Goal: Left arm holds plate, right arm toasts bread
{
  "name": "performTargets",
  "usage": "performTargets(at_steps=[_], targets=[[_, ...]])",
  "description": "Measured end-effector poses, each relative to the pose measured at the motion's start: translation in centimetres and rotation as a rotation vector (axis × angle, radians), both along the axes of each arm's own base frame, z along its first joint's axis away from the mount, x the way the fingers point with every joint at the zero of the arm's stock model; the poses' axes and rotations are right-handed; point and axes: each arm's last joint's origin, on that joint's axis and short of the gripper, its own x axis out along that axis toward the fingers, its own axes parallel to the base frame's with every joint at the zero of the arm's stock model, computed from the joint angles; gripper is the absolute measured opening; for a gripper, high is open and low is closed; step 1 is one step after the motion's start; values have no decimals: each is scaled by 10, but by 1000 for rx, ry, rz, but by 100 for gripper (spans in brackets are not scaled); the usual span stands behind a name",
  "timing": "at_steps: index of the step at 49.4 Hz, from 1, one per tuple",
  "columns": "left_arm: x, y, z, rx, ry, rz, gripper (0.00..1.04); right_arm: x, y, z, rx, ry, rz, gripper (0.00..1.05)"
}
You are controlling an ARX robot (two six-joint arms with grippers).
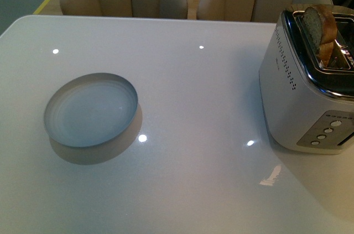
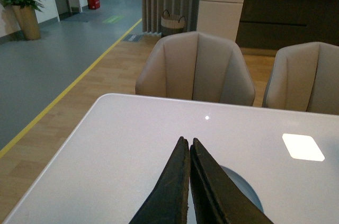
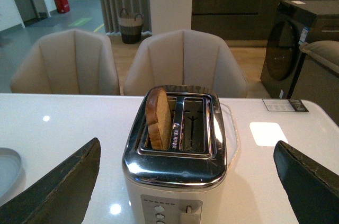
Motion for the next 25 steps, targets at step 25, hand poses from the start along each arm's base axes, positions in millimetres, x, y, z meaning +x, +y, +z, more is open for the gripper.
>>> performTargets(at_steps=[25], targets=[[-22, 0, 8, 1, -30, 0, 3, 0, 0, 0, 0, 0, 0, 96]])
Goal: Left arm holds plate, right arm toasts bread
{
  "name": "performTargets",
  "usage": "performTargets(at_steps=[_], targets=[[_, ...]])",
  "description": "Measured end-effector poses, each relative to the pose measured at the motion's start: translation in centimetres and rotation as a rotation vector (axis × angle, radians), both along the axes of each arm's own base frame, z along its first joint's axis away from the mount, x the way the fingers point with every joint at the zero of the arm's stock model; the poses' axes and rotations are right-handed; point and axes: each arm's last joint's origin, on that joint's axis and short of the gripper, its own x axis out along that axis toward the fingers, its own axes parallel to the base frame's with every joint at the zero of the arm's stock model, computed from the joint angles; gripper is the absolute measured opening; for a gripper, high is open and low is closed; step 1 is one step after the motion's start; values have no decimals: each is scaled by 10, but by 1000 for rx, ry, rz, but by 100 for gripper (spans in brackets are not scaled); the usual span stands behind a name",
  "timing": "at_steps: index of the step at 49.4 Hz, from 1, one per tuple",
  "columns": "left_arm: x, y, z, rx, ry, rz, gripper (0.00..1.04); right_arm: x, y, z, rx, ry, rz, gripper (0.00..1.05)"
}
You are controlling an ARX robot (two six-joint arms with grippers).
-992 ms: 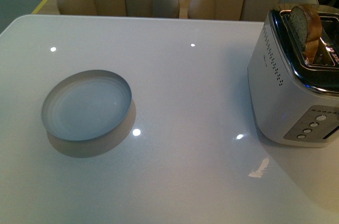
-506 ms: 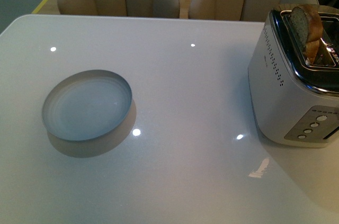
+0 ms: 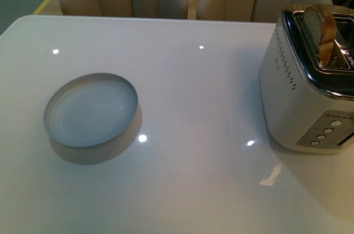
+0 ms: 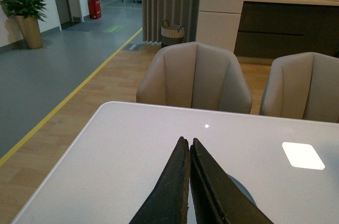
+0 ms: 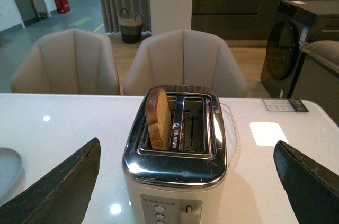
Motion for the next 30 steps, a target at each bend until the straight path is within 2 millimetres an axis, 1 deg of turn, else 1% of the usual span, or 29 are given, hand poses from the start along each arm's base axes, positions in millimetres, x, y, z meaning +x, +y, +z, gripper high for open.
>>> performTargets(at_steps=[30], targets=[[-12, 0, 0, 0, -2, 0, 3, 0, 0, 0, 0, 0, 0, 96]])
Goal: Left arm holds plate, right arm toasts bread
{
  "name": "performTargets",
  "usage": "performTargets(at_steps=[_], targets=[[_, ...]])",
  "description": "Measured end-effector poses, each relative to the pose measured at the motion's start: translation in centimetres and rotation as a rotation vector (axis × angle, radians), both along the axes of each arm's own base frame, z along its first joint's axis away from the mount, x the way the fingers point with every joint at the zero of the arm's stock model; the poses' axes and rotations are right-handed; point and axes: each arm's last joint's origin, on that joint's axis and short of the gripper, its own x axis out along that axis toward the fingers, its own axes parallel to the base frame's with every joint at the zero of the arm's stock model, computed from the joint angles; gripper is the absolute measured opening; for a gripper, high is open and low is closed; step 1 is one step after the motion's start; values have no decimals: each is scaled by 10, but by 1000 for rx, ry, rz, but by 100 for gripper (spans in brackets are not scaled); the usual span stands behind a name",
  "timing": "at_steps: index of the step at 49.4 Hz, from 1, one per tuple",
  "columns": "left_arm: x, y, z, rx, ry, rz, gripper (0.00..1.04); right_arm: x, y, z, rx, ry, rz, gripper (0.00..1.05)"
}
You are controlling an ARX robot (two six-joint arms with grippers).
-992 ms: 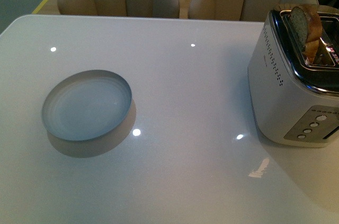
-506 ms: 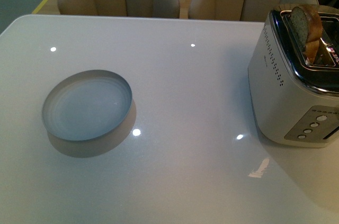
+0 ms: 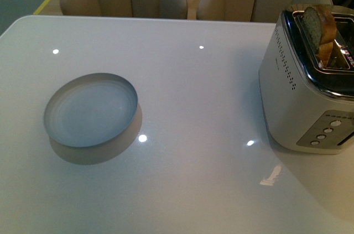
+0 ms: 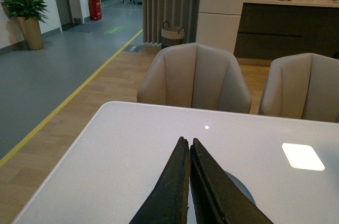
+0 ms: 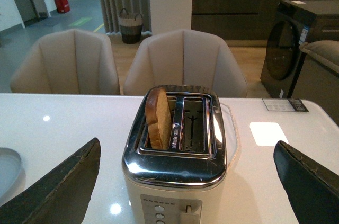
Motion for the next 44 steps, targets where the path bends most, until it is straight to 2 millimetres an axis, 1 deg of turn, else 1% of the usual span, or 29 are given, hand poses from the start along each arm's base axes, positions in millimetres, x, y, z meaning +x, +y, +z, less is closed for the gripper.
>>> performTargets(at_steps=[4, 7, 11, 32, 35, 38, 41, 44], targets=[[-2, 0, 0, 0, 3, 0, 3, 0, 0, 0, 0, 0, 0, 96], [-7, 0, -4, 0, 34, 0, 3, 0, 0, 0, 0, 0, 0, 96], [-11, 0, -3, 0, 10, 0, 3, 0, 0, 0, 0, 0, 0, 96], [-12, 0, -3, 0, 5, 0, 4, 0, 0, 0, 0, 0, 0, 96], [-12, 0, -3, 0, 5, 0, 12, 0, 0, 0, 0, 0, 0, 96], [-12, 0, -3, 0, 5, 0, 23, 0, 0, 0, 0, 0, 0, 96], [-12, 0, -3, 0, 5, 0, 39, 0, 0, 0, 0, 0, 0, 96], [-12, 0, -3, 0, 5, 0, 51, 0, 0, 0, 0, 0, 0, 96]])
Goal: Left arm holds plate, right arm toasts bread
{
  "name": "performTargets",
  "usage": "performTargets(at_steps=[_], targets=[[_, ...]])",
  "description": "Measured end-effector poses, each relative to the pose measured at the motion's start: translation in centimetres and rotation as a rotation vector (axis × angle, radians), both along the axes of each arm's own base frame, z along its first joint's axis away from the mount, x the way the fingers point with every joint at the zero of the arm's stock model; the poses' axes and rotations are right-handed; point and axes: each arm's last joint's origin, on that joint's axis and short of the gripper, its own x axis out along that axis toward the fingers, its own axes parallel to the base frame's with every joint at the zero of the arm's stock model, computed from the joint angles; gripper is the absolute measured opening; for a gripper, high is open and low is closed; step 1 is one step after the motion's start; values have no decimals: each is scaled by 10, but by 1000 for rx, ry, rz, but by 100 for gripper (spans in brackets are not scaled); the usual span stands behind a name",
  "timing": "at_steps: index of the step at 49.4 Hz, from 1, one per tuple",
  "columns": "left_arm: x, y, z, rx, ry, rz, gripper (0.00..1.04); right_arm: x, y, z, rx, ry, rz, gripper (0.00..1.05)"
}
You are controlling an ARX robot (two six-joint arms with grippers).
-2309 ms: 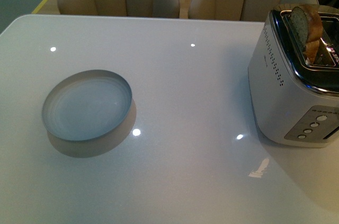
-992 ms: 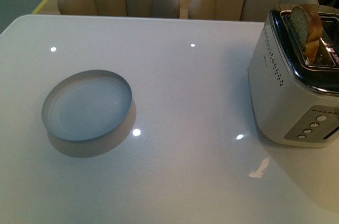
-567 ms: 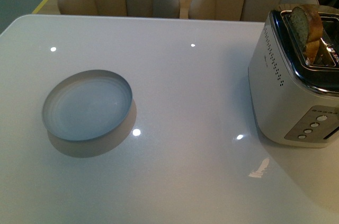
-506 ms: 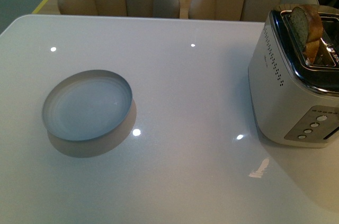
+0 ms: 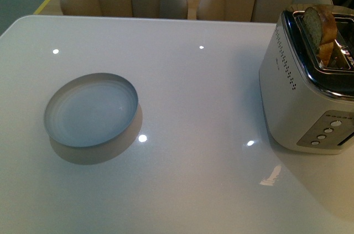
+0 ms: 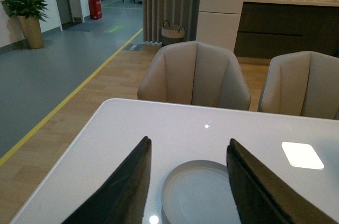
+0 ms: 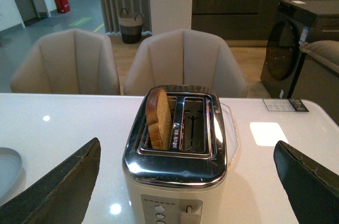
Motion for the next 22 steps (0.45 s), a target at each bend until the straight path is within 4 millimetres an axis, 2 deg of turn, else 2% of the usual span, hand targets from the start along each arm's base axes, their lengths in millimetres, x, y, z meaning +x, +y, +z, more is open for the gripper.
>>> performTargets(at_steps=[10, 22], targets=[[0, 0, 0, 0, 0, 0, 98, 0, 0, 0, 0, 0, 0, 96], [0, 0, 0, 2, 0, 0, 98, 0, 0, 0, 0, 0, 0, 96]])
